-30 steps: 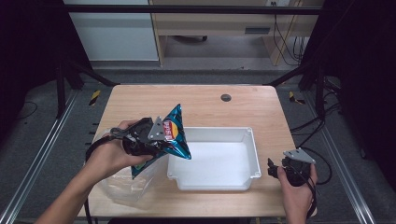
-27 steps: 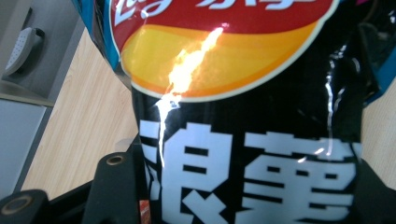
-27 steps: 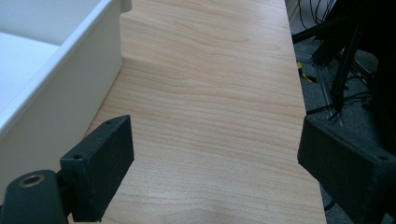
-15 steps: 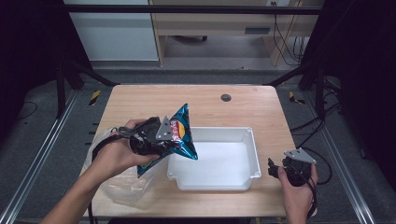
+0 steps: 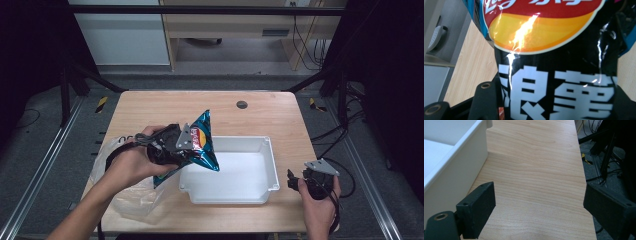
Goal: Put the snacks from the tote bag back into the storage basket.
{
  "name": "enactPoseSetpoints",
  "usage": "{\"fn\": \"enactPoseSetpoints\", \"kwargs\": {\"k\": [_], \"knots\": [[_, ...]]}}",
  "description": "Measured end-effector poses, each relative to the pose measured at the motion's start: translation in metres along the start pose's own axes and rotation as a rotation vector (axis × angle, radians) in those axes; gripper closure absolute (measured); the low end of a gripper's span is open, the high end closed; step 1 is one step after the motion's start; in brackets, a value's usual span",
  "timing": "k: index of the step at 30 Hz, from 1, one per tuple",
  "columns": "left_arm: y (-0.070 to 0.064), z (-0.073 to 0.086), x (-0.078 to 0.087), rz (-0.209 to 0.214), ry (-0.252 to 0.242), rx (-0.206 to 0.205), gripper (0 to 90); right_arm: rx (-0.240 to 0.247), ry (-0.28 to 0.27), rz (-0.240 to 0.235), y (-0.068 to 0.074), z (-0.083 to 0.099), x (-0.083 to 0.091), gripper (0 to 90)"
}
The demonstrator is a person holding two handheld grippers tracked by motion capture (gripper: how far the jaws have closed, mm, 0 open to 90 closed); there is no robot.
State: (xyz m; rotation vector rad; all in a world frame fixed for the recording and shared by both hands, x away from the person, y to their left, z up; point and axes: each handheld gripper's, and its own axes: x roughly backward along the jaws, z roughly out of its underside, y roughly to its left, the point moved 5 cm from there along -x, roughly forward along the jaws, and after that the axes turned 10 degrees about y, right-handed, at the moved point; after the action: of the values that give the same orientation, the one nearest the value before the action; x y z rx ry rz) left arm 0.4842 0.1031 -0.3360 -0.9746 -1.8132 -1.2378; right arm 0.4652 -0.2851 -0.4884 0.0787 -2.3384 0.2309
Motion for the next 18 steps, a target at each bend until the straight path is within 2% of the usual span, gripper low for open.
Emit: {"fn": "enactPoseSetpoints", "kwargs": {"k": [8,18], "knots": [[-0.002,-0.006,-0.002,0.006,-0.009,-0.007,43.3,-0.001,-0.007,0.003,0.0,0.0,0.001,11.1],[0.005,-0.014,-0.007,0.019,-0.003,-0.021,43.3,-0.003,-0.006,0.006,-0.002,0.0,-0.001,11.1]]}}
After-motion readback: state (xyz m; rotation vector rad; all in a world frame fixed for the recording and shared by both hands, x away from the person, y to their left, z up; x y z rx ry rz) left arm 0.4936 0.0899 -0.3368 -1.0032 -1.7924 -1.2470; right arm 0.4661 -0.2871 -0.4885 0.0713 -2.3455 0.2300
